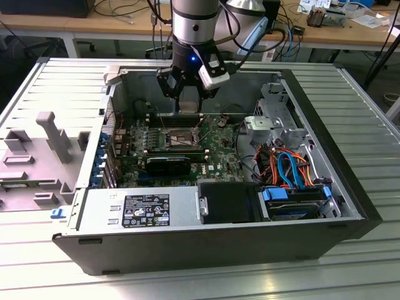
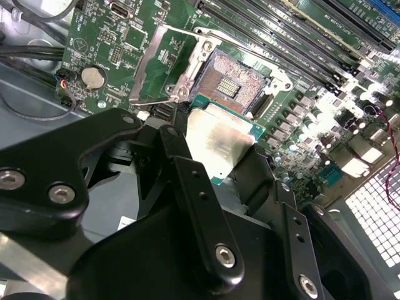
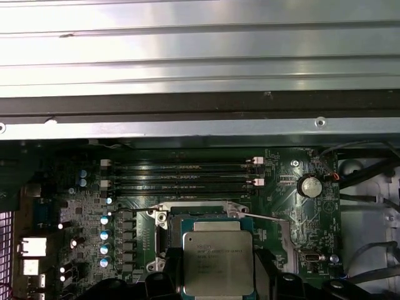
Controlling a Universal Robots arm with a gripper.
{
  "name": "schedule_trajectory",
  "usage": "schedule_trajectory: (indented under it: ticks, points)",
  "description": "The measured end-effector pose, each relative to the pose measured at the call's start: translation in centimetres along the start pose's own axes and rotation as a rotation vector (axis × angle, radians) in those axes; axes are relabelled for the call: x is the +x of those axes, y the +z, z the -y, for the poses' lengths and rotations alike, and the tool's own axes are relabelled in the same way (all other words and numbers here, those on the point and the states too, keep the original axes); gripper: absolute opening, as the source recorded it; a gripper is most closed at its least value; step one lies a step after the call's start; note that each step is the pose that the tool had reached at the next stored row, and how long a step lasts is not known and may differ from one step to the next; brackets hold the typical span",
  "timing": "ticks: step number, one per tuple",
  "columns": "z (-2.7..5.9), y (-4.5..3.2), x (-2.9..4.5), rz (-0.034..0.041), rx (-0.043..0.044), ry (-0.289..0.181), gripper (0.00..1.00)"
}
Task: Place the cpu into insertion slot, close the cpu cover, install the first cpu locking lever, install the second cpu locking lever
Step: 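Place the cpu into insertion slot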
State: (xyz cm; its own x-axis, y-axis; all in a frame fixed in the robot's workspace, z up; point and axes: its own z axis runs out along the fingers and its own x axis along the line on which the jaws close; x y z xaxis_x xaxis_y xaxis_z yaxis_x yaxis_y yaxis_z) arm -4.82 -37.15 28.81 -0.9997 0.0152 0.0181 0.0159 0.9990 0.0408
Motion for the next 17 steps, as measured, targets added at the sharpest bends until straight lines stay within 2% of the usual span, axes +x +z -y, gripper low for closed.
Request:
schedule_trajectory:
  ticks: [11, 17]
  points:
    - [0.07, 0.86, 1.15, 0.0, 0.0, 0.0, 0.55]
    - [0.07, 0.93, 1.19, 0.0, 0.0, 0.0, 0.55]
